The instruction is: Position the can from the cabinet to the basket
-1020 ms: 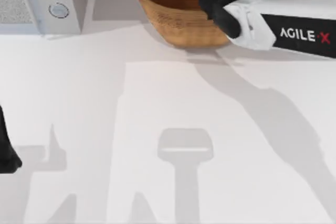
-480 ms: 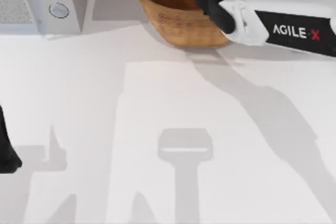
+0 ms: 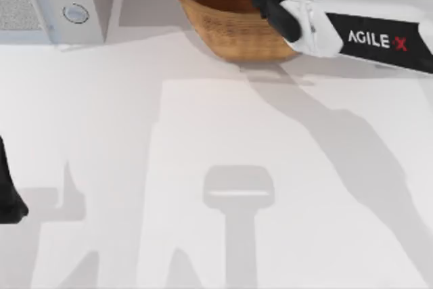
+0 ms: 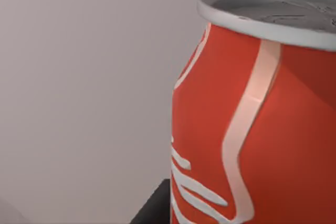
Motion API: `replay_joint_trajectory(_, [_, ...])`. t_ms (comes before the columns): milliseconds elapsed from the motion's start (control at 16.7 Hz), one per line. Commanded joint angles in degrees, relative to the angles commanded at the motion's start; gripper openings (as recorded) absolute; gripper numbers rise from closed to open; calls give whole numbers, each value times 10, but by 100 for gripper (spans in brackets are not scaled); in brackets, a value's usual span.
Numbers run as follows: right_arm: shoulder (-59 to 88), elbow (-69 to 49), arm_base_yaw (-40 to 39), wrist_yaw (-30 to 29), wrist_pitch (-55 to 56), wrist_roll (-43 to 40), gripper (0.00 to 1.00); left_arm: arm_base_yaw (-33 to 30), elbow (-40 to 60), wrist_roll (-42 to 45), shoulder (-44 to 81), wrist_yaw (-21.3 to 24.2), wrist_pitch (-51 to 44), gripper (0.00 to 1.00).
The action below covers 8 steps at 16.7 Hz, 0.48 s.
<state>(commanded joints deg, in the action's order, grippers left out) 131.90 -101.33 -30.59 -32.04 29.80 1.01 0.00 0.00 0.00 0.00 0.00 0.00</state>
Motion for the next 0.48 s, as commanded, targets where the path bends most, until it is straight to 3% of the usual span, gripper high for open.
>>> replay_joint_trajectory(480, [0,0,0,0,0,0,75,0,0,0,0,0,0,100])
